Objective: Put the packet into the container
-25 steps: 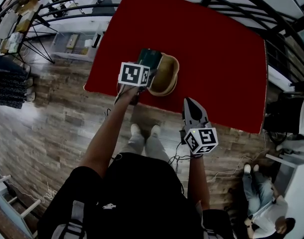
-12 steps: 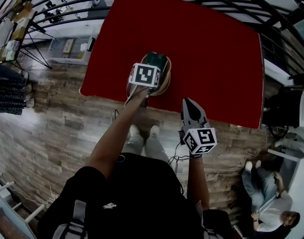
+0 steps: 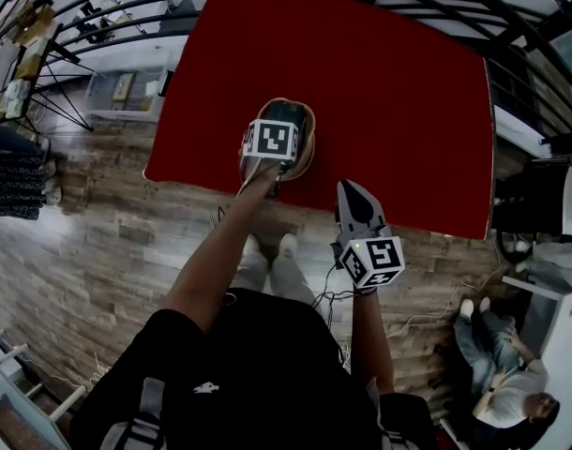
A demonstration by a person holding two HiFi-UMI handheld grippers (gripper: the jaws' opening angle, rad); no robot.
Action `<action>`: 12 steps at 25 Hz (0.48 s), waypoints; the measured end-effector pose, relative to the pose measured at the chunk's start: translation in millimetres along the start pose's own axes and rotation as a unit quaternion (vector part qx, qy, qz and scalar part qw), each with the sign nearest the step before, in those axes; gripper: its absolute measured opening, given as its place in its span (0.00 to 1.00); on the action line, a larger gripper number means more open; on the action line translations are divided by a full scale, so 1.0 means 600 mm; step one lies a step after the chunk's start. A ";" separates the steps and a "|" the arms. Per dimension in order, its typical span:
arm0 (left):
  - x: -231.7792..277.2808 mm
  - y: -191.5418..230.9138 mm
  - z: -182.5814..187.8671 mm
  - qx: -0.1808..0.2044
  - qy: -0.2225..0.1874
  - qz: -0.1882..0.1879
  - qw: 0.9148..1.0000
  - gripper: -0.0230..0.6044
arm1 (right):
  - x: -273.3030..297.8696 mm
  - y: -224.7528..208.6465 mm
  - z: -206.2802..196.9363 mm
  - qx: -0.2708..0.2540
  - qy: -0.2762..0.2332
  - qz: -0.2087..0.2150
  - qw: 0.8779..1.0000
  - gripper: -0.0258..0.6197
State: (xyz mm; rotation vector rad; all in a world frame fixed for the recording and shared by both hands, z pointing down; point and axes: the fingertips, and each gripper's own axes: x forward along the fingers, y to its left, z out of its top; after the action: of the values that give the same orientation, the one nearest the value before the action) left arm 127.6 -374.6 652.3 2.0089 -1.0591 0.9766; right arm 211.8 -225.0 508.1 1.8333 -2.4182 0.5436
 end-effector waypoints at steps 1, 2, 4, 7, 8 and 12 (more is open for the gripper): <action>0.004 0.002 0.000 0.002 0.000 0.004 1.000 0.63 | 0.003 0.001 0.002 -0.001 0.000 0.002 1.000 0.07; 0.008 0.003 0.000 0.002 0.001 0.005 1.000 0.63 | 0.006 0.002 0.003 -0.001 0.000 0.003 1.000 0.07; 0.014 0.004 0.003 -0.001 0.001 0.007 1.000 0.63 | 0.009 0.001 0.003 0.001 0.001 0.003 1.000 0.08; 0.024 0.001 0.009 -0.001 -0.010 0.012 1.000 0.63 | 0.012 -0.005 -0.003 0.003 0.006 0.001 1.000 0.07; 0.027 0.000 0.010 0.000 -0.017 0.014 1.000 0.63 | 0.013 -0.007 -0.005 0.003 0.008 0.000 1.000 0.07; 0.033 0.001 0.006 -0.004 -0.045 0.008 0.999 0.63 | 0.017 -0.008 -0.014 0.006 0.012 -0.002 1.000 0.07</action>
State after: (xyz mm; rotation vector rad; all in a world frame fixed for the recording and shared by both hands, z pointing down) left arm 135.9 -385.6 667.3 2.0573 -1.1262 0.8959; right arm 212.0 -232.7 519.7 1.8240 -2.4006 0.5769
